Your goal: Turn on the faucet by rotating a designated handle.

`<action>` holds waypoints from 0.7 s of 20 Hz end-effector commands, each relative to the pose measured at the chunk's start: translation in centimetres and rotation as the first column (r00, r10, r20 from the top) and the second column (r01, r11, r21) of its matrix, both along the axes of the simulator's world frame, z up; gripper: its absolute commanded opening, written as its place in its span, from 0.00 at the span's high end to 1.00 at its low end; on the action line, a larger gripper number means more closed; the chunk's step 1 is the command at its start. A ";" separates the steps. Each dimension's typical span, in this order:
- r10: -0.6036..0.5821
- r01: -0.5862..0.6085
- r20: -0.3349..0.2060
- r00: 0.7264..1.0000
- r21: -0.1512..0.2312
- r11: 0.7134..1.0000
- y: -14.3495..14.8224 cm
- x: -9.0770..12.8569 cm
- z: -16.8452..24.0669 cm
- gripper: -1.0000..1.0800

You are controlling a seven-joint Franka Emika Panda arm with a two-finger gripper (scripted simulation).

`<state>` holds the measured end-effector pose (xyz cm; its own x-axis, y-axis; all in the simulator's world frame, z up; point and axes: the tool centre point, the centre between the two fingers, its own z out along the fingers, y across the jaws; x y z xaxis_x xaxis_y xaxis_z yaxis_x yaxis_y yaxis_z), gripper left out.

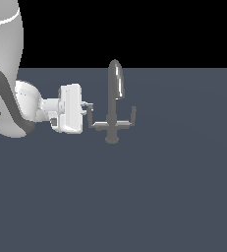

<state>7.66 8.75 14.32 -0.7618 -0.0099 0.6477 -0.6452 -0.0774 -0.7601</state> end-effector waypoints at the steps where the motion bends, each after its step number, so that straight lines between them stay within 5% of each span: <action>1: 0.007 -0.008 -0.033 0.999 -0.014 1.000 0.2 0.1 -0.5 1.00; 14: 0.016 -0.018 -0.076 0.997 -0.032 0.999 0.4 0.0 -1.3 1.00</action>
